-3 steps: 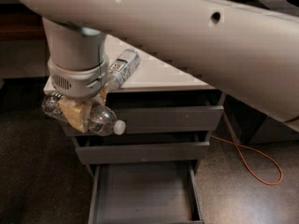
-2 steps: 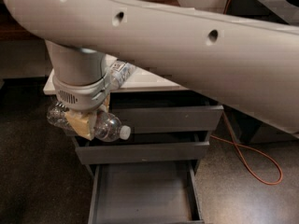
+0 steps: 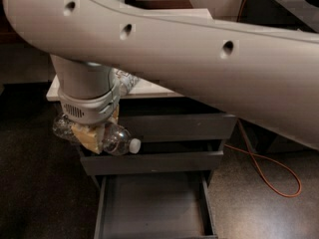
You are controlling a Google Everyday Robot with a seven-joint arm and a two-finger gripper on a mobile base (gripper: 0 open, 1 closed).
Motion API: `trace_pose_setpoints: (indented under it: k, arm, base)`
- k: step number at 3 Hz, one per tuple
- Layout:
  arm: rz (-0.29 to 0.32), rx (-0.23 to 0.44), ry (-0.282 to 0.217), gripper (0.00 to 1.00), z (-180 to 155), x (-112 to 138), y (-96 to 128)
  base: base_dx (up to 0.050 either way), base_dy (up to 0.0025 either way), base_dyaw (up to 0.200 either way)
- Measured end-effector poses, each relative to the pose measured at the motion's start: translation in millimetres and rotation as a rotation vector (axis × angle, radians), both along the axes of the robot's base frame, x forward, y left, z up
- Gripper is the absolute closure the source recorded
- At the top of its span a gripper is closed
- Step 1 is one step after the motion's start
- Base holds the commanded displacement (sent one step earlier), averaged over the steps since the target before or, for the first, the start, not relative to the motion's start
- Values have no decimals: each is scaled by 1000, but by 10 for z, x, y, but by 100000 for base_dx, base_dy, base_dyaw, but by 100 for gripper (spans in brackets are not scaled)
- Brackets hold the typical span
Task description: Place water bottle into bottom drawer
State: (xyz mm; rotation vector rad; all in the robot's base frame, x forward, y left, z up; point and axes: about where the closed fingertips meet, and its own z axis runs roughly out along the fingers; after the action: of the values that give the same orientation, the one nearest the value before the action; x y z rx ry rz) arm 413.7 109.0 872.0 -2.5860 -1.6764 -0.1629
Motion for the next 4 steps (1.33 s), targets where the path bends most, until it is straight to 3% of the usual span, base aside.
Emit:
trace_pose_setpoints:
  k: [2,3,4]
  arm:
    - [-59,-98,-31,100,-499,-264,-249]
    - [-58,-143,-58,100,-926,-434,-418]
    - [-28,-166,-104,100,-1558,-526,-546]
  base:
    - [0,0,0]
    - [0,0,0]
    - [0,0,0]
